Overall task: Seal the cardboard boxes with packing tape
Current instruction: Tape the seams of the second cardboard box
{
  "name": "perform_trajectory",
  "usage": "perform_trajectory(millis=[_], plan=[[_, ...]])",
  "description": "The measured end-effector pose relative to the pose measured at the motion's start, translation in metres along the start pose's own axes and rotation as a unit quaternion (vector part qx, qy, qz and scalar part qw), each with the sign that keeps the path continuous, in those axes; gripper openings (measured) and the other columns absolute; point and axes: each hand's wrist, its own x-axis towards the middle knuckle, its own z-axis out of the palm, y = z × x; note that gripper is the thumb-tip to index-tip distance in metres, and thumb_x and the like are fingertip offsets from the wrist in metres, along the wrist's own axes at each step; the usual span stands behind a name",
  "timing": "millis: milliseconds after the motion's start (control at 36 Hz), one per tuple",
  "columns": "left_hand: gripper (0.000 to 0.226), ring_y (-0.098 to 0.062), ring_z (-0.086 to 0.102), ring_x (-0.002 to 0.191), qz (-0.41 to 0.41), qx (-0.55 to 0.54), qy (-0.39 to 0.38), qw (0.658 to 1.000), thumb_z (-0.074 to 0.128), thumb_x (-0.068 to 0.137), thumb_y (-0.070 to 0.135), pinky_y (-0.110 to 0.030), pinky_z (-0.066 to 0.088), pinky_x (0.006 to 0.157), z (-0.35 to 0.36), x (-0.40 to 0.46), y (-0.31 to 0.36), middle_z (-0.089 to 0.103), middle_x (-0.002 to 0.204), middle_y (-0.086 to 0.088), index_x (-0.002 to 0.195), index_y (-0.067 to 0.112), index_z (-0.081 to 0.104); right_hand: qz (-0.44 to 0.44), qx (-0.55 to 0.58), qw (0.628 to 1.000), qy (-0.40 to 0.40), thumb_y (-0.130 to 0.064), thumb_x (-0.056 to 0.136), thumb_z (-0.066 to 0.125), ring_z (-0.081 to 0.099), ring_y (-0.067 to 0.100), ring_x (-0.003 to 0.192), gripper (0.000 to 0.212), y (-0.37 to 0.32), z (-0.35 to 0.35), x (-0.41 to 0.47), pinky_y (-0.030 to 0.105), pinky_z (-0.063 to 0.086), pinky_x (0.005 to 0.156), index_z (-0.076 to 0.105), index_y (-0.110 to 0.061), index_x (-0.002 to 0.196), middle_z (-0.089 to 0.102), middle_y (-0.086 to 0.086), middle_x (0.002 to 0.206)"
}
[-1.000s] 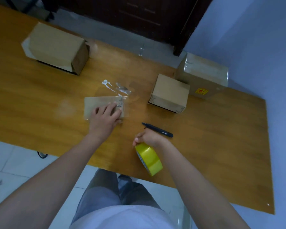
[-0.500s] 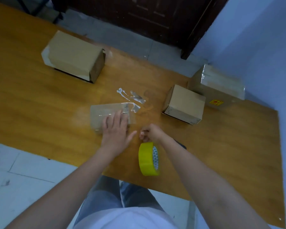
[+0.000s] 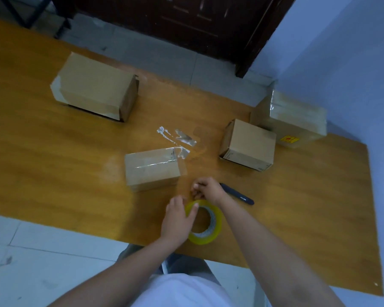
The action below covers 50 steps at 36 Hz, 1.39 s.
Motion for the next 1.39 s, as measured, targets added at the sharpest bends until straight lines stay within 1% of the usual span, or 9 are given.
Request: perform_trajectory(millis=[222,417,528,639,889,1028,1139,1250,1389], plan=[[0.048,-0.028,0.045,0.117,-0.072,0.083,-0.128,0.986,0.051,0.092,0.046,-0.035,0.042,0.093,-0.002,0.011,-0.015,0.046,0.123,-0.01,0.125,0.011,0.045,-0.012,0.039,0.998,0.055,-0.009,0.098,0.049,0.06,0.019,0.07,0.03,0.0,0.004,-0.008,0.038,0.052,0.077,0.062,-0.02,0.072,0.063,0.001,0.073],[0.049,-0.016,0.052,0.07,-0.114,-0.241,-0.167,0.949,0.057,0.075,0.063,-0.029,0.038,0.067,-0.012,0.009,-0.004,0.051,0.072,-0.001,0.074,0.014,0.053,-0.05,0.157,0.985,0.05,-0.006,0.099,0.044,0.065,0.016,0.064,0.022,0.002,-0.006,-0.021,0.025,0.053,0.064,0.062,-0.005,0.087,0.061,0.005,0.074],[0.022,-0.017,0.065,0.076,-0.123,-0.333,-0.214,0.91,0.06,0.092,0.028,-0.027,0.05,0.067,-0.008,0.005,0.012,0.066,0.082,-0.005,0.094,0.008,0.065,-0.043,0.226,0.973,0.024,-0.004,0.098,0.045,0.065,0.013,0.065,0.021,0.002,-0.015,-0.021,0.024,0.054,0.066,0.063,-0.005,0.087,0.063,0.01,0.082],[0.028,-0.023,0.062,0.07,-0.129,-0.3,-0.206,0.922,0.068,0.087,0.034,-0.029,0.048,0.064,0.0,0.009,0.031,0.061,0.077,-0.011,0.091,0.007,0.062,-0.022,0.126,0.991,0.026,-0.004,0.095,0.052,0.061,0.01,0.081,0.02,0.005,-0.026,-0.014,0.014,0.05,0.07,0.066,0.003,0.108,0.064,0.008,0.099],[0.036,-0.017,0.047,0.048,-0.216,-0.259,-0.129,0.932,0.064,0.088,0.043,-0.022,0.034,0.046,0.003,0.04,0.054,0.046,0.056,-0.001,0.068,0.015,0.052,-0.056,-0.108,0.992,0.038,-0.015,0.086,0.068,0.044,0.033,0.128,0.022,-0.003,-0.036,0.029,0.042,0.04,0.102,0.073,-0.012,0.107,0.04,-0.019,0.081],[0.041,-0.024,0.05,0.064,-0.22,-0.252,-0.098,0.937,0.059,0.089,0.049,-0.029,0.036,0.061,0.0,0.052,0.054,0.046,0.064,-0.002,0.068,0.016,0.047,-0.045,-0.151,0.987,0.013,-0.025,0.087,0.067,0.052,0.019,0.114,0.033,-0.017,-0.04,0.039,0.029,0.039,0.094,0.067,-0.013,0.117,0.049,-0.003,0.109],[0.04,-0.026,0.053,0.075,-0.206,-0.222,-0.107,0.947,0.055,0.091,0.049,-0.032,0.038,0.068,-0.001,0.054,0.059,0.05,0.069,-0.004,0.071,0.015,0.051,0.019,0.051,0.998,0.009,-0.023,0.078,0.072,0.069,0.015,0.076,0.029,-0.021,-0.041,0.035,0.044,0.049,0.093,0.053,-0.022,0.101,0.072,-0.009,0.079],[0.051,-0.037,0.057,0.089,-0.167,-0.13,-0.104,0.972,0.049,0.096,0.045,-0.031,0.03,0.061,-0.01,0.051,0.069,0.06,0.085,-0.021,0.096,-0.005,0.062,-0.088,-0.213,0.973,0.029,-0.015,0.088,0.06,0.064,0.01,0.081,0.057,-0.015,-0.046,0.04,0.036,0.048,0.079,0.043,-0.042,0.135,0.051,-0.002,0.107],[0.047,-0.036,0.058,0.094,-0.127,-0.023,-0.125,0.984,0.041,0.099,0.047,-0.032,0.028,0.061,-0.017,0.049,0.075,0.048,0.068,-0.004,0.063,0.016,0.041,-0.096,-0.342,0.935,0.015,-0.022,0.075,0.076,0.053,0.019,0.11,0.088,-0.02,-0.052,0.047,0.031,0.043,0.083,0.027,-0.04,0.146,0.048,0.001,0.119]])
